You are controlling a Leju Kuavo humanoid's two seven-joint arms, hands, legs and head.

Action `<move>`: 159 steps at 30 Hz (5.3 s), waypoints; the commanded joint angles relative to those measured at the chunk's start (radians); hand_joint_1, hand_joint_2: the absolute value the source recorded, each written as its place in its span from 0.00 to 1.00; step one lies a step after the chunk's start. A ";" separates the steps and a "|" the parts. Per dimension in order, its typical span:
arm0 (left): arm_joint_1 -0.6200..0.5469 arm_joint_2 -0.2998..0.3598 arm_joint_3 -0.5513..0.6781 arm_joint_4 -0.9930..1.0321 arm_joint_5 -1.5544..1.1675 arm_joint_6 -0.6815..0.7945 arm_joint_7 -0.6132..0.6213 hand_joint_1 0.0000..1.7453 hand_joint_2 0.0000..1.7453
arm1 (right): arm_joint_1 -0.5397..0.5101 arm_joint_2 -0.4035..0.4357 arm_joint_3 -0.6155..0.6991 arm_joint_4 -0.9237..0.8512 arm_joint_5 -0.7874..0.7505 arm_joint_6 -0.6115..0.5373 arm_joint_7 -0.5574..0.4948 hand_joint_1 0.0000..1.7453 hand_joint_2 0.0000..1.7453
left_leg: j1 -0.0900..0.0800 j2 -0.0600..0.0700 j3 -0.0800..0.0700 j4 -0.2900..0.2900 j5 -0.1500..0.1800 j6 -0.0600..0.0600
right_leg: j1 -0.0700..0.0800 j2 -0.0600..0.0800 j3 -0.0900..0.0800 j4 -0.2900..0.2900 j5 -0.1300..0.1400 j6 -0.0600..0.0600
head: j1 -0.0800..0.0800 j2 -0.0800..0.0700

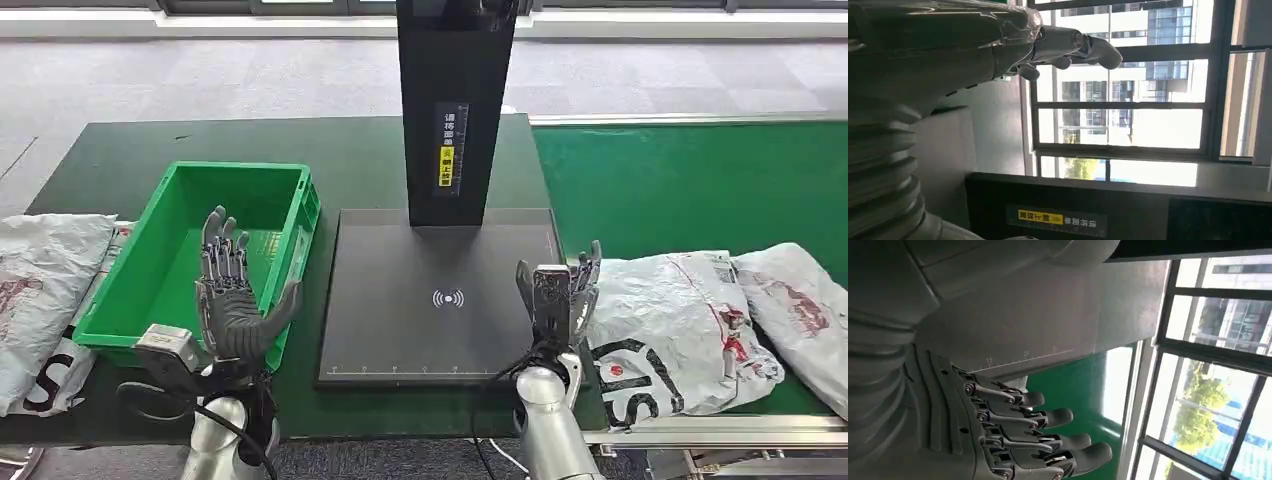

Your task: Moved the parcel from conveyor to table for the left to box.

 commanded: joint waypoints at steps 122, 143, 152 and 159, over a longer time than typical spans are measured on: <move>0.054 0.022 0.116 -0.078 0.023 -0.050 0.004 0.00 1.00 | -0.223 -0.405 -0.325 0.578 1.099 0.209 1.016 1.00 1.00 | -0.003 0.002 0.004 -0.002 -0.003 0.004 | -0.002 0.000 0.005 -0.003 -0.001 0.002 | 0.000 0.000; 0.054 0.022 0.116 -0.078 0.023 -0.050 0.004 0.00 1.00 | -0.223 -0.405 -0.325 0.578 1.099 0.209 1.016 1.00 1.00 | -0.003 0.002 0.003 -0.002 -0.003 0.004 | -0.002 0.000 0.004 -0.002 -0.001 0.003 | 0.000 0.000; 0.064 0.034 0.102 -0.099 0.024 -0.009 0.004 0.00 1.00 | 0.236 0.007 -0.356 -0.844 1.099 -0.090 0.483 1.00 1.00 | 0.001 0.007 0.006 -0.004 -0.004 0.001 | 0.002 0.006 0.005 -0.005 0.000 0.000 | 0.000 0.000; 0.060 0.031 0.107 -0.096 0.024 -0.010 0.004 0.00 1.00 | 0.199 -0.015 -0.365 -0.801 1.099 -0.090 0.493 1.00 1.00 | 0.002 -0.011 0.002 -0.001 -0.004 -0.003 | 0.003 -0.010 0.004 0.000 -0.009 -0.001 | 0.000 0.000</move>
